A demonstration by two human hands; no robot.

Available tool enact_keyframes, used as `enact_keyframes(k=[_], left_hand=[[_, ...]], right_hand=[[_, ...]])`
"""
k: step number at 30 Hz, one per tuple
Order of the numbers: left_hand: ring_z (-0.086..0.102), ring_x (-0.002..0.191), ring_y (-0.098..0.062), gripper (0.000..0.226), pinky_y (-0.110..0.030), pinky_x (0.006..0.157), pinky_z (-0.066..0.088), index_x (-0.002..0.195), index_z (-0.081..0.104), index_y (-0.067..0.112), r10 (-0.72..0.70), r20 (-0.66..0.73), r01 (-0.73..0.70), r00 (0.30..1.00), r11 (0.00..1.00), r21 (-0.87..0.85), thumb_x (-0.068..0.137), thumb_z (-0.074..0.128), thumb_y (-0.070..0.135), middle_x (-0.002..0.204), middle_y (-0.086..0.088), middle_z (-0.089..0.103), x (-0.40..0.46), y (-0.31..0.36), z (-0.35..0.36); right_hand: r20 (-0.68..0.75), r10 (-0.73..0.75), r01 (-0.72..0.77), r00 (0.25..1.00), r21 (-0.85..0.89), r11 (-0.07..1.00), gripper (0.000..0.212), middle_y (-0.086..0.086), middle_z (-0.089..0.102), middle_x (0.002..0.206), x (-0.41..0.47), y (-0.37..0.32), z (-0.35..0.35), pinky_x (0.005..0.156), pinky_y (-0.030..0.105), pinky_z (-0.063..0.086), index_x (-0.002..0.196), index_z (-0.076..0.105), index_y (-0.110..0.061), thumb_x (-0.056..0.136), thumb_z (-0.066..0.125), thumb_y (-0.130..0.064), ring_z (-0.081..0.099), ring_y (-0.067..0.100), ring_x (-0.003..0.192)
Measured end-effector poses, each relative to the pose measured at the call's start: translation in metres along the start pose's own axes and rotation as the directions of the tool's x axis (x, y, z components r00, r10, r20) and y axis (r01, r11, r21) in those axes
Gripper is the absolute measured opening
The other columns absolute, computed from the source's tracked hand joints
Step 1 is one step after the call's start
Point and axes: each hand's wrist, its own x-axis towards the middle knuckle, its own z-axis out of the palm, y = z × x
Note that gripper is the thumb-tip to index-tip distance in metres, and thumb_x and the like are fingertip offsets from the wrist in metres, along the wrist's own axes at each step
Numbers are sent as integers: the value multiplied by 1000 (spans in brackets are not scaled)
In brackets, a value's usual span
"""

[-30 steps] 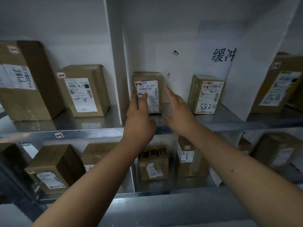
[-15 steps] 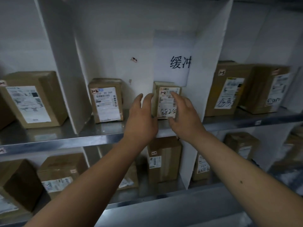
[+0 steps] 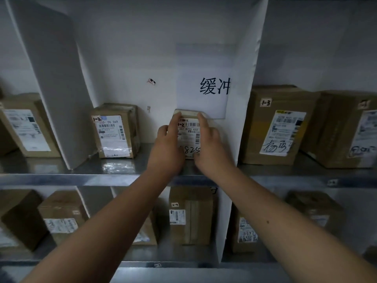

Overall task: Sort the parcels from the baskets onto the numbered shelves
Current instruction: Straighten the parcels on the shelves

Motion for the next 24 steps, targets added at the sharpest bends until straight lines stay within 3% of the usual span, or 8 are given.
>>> enact_keyframes(k=[6, 9, 13, 17, 19, 21, 22, 24], left_hand=[[65, 106, -30, 93, -39, 77, 55, 161, 6, 50, -82, -2, 82, 997, 996, 35, 96, 62, 13, 138, -9, 49, 8, 3, 5], [65, 110, -28, 96, -44, 84, 59, 161, 4, 51, -92, 6, 92, 996, 995, 33, 94, 64, 15, 138, -9, 52, 9, 6, 4], [66, 118, -25, 104, -52, 87, 61, 161, -2, 56, -39, 28, 38, 999, 999, 26, 93, 69, 24, 147, -3, 56, 0, 1, -4], [52, 133, -20, 102, -37, 93, 53, 164, 5, 46, 14, 18, -16, 1000, 996, 92, 92, 73, 22, 155, -1, 47, -26, -2, -13], [47, 137, -20, 99, -36, 98, 49, 165, 14, 38, 40, 35, -45, 999, 988, 147, 90, 76, 22, 156, 0, 45, -40, -3, -17], [48, 139, -23, 91, -42, 105, 50, 163, 25, 31, 62, 48, -69, 997, 981, 184, 89, 77, 25, 157, -1, 45, -52, 0, -21], [49, 137, -24, 86, -43, 106, 50, 162, 30, 29, 71, 50, -79, 996, 979, 186, 89, 77, 27, 156, -2, 47, -57, 2, -23], [53, 133, -26, 75, -44, 105, 50, 156, 42, 25, 118, 52, -126, 992, 975, 185, 88, 77, 28, 151, -3, 53, -68, 8, -24]], right_hand=[[31, -41, 37, 999, 128, 991, 115, 13, 34, 148, 13, 7, 9, 98, 34, 53, 160, -16, -45, 94, 69, -7, 53, 24, 124], [38, -49, 43, 998, 140, 989, 114, 12, 34, 150, 15, 11, 10, 93, 32, 52, 160, -18, -45, 95, 68, -9, 55, 24, 121], [24, -62, 58, 998, 152, 987, 115, 11, 33, 153, 7, 11, 10, 97, 40, 57, 158, -19, -50, 95, 68, -9, 56, 26, 126], [27, -23, 19, 999, 142, 990, 114, 7, 22, 164, -8, 9, 5, 109, 47, 52, 161, -9, -49, 91, 70, -7, 43, 30, 143], [8, -2, 1, 1000, 164, 986, 101, 3, 25, 163, -21, 8, -4, 115, 29, 43, 164, 8, -41, 92, 70, -6, 36, 23, 147], [-2, -1, 1, 1000, 197, 980, 87, 1, 32, 158, -39, 5, -15, 105, -2, 23, 164, 24, -31, 93, 68, -4, 33, 8, 142], [2, -2, 2, 1000, 200, 980, 82, 1, 34, 157, -49, 2, -20, 98, -8, 17, 162, 29, -27, 94, 67, -2, 31, 2, 138], [18, 19, -22, 1000, 196, 980, 76, -1, 36, 156, -69, -2, -28, 104, -4, 17, 160, 36, -24, 94, 66, -1, 33, 1, 137]])
